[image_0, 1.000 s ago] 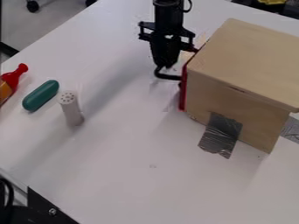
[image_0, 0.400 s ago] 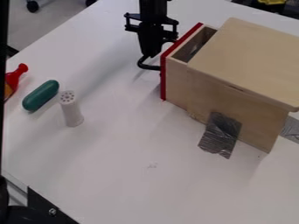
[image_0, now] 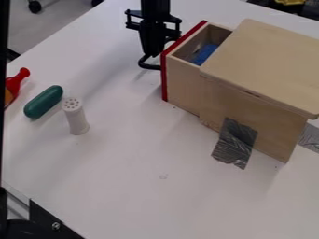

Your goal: Open the drawer

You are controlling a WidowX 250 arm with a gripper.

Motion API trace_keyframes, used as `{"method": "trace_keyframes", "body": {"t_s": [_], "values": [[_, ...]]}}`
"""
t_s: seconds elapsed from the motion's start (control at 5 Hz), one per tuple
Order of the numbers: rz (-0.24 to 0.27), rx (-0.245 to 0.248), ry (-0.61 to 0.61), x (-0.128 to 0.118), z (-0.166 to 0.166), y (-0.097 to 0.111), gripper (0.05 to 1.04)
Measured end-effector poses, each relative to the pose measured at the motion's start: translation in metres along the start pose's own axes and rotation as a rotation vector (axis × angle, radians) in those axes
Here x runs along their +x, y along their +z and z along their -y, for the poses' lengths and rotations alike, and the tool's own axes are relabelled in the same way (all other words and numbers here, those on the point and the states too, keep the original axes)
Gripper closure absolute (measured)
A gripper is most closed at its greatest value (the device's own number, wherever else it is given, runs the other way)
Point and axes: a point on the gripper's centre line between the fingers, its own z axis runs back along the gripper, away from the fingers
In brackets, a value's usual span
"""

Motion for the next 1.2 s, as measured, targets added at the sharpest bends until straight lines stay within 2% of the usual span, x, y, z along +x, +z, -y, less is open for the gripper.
{"method": "trace_keyframes", "body": {"t_s": [0.8,1.2], "values": [[-0.002,0.032,-0.002,-0.008,-0.003,-0.003,0.981],[0.014,0.045,-0.002,-0.011,-0.001,0.001,0.981]]}}
